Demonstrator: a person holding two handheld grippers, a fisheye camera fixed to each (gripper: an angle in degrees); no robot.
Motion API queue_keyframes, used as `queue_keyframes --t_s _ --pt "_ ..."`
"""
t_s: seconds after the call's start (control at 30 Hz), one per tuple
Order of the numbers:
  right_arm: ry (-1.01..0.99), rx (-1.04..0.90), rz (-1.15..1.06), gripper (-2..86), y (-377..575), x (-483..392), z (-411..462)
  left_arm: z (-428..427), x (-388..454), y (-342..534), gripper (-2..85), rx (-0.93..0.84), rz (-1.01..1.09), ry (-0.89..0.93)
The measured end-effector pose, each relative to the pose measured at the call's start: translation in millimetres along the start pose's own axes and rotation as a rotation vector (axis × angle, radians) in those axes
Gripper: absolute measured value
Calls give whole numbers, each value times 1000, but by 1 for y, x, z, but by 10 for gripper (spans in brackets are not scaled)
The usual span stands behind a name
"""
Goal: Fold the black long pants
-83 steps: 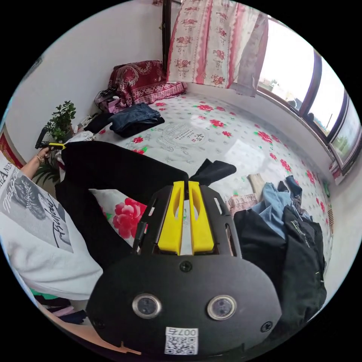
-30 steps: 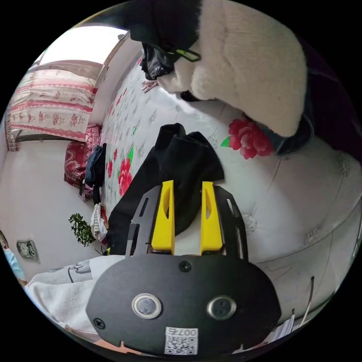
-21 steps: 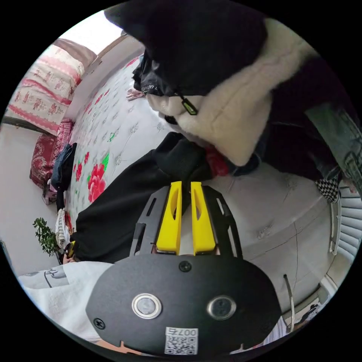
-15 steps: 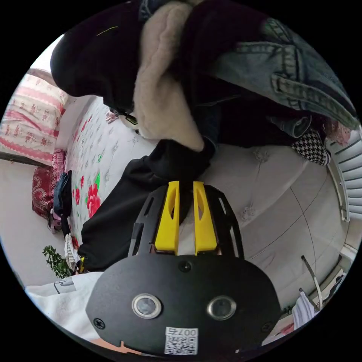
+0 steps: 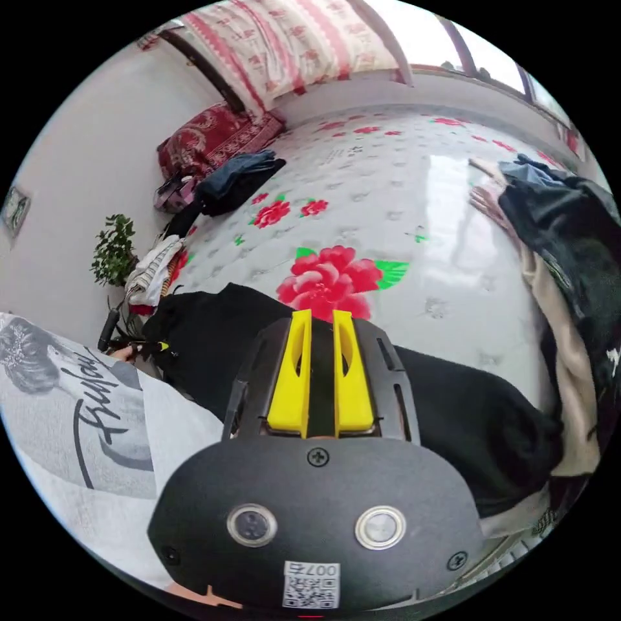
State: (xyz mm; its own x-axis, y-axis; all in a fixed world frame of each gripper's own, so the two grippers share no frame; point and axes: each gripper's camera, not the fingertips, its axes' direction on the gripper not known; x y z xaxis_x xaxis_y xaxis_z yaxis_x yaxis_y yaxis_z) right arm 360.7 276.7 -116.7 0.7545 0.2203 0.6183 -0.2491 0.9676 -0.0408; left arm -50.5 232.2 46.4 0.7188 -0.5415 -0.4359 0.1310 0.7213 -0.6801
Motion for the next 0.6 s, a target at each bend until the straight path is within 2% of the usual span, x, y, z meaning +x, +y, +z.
queue_keyframes --t_s 0.1,0.3,0.4,0.5,0.6 --pt "-140 -111 -179 71 -54 -37 64 2 5 6 11 12 30 -7" --pt "-238 -361 -303 86 -85 -59 164 7 -1 12 7 34 -12 55" --pt "-315 -540 -391 89 -78 -75 189 9 -3 12 6 28 -11 79" --pt "-364 -639 -495 90 -70 -91 187 10 -1 12 4 28 -7 77" --pt "-425 -697 -493 88 -75 -90 185 10 0 12 3 29 -2 81"
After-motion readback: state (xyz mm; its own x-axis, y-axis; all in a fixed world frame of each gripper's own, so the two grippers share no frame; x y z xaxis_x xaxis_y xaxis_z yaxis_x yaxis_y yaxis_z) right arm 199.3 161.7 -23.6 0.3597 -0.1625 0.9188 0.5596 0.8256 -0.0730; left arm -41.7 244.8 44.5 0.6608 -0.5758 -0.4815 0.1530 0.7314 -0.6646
